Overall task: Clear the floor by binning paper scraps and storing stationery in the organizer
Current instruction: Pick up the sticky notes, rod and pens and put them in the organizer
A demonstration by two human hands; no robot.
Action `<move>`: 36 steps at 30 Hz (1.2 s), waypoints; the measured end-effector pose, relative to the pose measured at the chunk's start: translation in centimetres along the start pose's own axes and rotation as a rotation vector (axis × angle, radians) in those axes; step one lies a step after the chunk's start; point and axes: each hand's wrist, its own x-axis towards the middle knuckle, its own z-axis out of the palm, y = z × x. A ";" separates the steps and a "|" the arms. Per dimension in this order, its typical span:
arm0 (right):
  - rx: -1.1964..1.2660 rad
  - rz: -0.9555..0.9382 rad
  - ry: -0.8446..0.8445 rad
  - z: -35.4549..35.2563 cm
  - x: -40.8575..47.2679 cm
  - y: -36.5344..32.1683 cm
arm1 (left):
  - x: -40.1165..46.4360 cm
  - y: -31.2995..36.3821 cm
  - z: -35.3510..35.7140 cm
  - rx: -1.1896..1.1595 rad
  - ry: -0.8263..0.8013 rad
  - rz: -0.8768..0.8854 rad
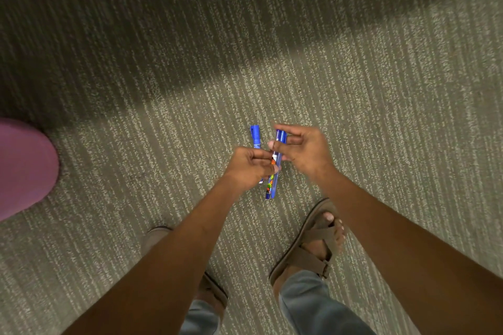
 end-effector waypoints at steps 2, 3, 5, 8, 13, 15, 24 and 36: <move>-0.013 0.010 0.007 -0.5 0.0 0.3 | 0.0 0.1 0.3 0.007 -0.011 0.004; -0.014 0.025 0.018 -0.9 0.1 0.4 | 0.2 0.1 0.3 -0.006 0.000 0.016; 0.014 0.053 0.029 -1.7 0.1 0.7 | 0.5 0.2 0.1 -0.044 0.136 0.063; 0.084 0.059 0.037 -3.2 -0.1 1.0 | 1.8 -0.3 -0.4 0.282 0.550 0.212; 0.188 0.069 0.064 -5.2 0.0 1.6 | 3.2 0.2 0.7 0.795 0.510 0.232; 0.211 0.071 0.080 -5.9 0.1 1.6 | 3.3 1.1 1.5 0.827 0.507 0.212; 0.354 0.051 0.074 -8.8 -2.4 -0.9 | 2.8 2.6 2.5 0.522 0.527 0.144; 0.499 0.035 0.093 -14.6 -17.3 -15.4 | -17.0 18.1 6.9 0.002 0.143 0.420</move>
